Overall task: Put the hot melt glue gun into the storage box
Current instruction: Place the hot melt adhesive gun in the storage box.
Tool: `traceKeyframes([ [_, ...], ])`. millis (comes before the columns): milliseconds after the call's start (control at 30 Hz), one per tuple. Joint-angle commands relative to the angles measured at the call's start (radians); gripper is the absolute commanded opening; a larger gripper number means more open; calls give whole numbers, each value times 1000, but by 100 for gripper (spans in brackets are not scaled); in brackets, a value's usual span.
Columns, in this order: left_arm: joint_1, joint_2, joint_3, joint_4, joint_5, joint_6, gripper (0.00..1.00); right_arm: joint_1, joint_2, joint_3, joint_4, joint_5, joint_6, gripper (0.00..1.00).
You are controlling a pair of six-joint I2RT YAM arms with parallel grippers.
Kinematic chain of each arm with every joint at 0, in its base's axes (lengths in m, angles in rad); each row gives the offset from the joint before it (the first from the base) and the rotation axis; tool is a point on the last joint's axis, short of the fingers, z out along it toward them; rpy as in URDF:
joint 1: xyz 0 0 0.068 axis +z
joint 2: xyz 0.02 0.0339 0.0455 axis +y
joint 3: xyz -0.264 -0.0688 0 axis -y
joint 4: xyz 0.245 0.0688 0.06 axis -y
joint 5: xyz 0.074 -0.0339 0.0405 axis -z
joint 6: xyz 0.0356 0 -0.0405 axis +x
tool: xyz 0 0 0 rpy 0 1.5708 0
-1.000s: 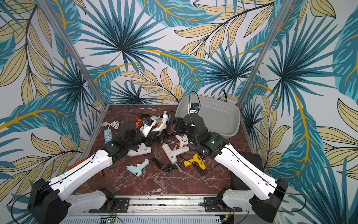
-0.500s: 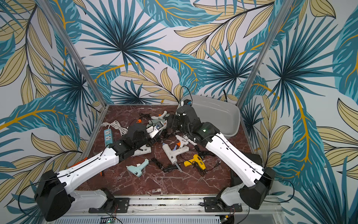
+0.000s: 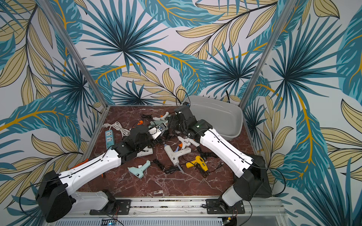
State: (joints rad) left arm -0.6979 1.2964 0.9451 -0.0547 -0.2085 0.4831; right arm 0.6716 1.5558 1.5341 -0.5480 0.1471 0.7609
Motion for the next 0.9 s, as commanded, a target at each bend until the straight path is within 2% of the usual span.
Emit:
traceKeyframes([
  [0, -21, -9, 1, 119, 5, 18, 0, 8, 18, -23, 80, -51, 42, 69],
  [267, -22, -41, -79, 231, -37, 24, 0, -2, -56, -123, 232, -68, 124, 69],
  [467, -23, -67, -117, 309, -40, 31, 0, -6, -79, -141, 219, -54, 148, 70],
  [633, -22, -69, -129, 339, -40, 37, 0, -7, -60, -146, 221, -63, 168, 64],
  [867, -22, -74, -163, 384, -41, 55, 0, -6, -44, -130, 240, -59, 173, 64],
])
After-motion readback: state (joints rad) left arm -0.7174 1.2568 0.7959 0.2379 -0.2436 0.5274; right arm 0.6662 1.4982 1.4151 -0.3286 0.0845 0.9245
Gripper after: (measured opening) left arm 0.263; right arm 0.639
